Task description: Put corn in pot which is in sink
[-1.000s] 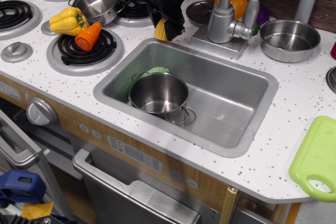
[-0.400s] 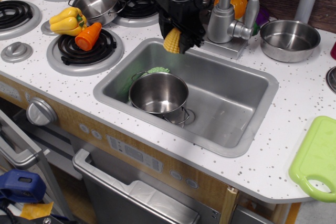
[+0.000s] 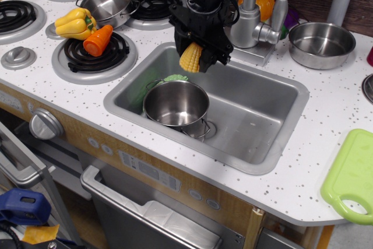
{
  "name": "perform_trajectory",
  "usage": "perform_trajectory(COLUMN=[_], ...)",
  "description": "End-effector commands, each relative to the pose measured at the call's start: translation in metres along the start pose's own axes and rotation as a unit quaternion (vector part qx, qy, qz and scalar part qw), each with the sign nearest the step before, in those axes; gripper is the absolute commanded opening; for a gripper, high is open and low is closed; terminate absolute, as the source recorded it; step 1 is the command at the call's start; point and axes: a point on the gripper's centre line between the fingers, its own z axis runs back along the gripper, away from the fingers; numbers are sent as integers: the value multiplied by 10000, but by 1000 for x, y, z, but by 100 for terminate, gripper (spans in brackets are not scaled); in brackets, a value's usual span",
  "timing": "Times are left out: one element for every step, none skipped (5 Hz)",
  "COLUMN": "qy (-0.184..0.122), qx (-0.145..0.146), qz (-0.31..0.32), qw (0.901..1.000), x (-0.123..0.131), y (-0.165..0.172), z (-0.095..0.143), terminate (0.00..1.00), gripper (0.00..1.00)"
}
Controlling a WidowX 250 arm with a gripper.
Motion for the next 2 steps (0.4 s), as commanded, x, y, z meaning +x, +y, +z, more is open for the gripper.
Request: perform_trajectory(qy=[-98,-84], qx=[41,-105], qz=[554,546], qw=[9984,9984], x=[-13,-18], y=[3,6], z=[27,21], terminate=[0,0], gripper=[100,100])
